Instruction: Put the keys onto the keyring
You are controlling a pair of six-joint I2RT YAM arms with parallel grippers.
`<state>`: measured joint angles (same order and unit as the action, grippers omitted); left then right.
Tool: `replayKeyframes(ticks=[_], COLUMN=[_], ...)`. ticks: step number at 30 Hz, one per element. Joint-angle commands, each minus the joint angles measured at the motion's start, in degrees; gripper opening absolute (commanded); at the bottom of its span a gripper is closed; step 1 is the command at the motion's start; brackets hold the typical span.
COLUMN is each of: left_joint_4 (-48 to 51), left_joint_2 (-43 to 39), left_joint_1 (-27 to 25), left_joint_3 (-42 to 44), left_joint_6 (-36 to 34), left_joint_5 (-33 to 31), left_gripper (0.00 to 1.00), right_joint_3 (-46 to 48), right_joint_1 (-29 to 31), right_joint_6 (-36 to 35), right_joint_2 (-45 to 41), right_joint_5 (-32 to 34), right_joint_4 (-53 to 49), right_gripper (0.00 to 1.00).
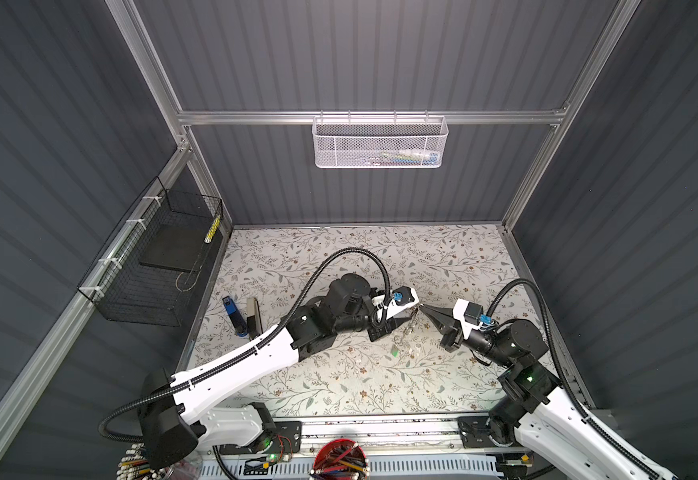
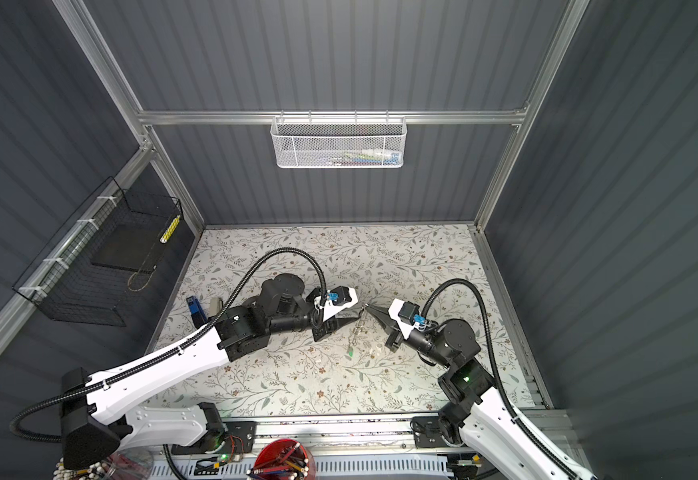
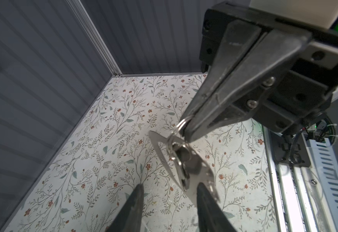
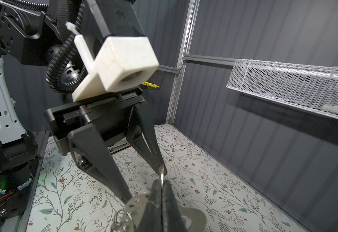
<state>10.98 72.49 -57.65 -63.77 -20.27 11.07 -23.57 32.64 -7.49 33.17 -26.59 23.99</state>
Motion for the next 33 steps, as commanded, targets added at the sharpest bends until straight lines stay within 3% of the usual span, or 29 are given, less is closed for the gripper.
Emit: replayKeyframes(ticks=[1, 13, 21, 27, 33], left_joint_4=[-1.4, -11.2, -13.5, -15.5, -15.5], left_joint_2=[0.8, 3.6, 4.6, 5.6, 5.9], left_joint_1=[0.3, 0.2, -0.1, -0.7, -2.1], left_joint_3=[0.7, 3.0, 3.7, 3.9, 3.9], left_joint_6=[2.5, 9.4, 11.0, 11.8, 10.7], left_joint_5=[4.1, 0.8, 1.0, 1.0, -2.7], left_gripper=[0.46, 0.47, 0.34, 0.4, 0.4], right_joint_3=[-0.2, 1.7, 2.7, 2.8, 3.1], right_joint_1=[-0.2, -0.2, -0.2, -0.2, -0.2], right_joint_6=[1.3, 4.0, 4.8, 5.1, 5.5], right_joint_2=[-0.5, -2.5, -4.4, -4.6, -5.2], right_joint_5=[0.0, 0.8, 1.4, 1.3, 1.5], right_joint_4=[3.7, 4.3, 4.3, 4.6, 4.9], right_gripper=[0.0, 0.0, 0.0, 0.0, 0.0])
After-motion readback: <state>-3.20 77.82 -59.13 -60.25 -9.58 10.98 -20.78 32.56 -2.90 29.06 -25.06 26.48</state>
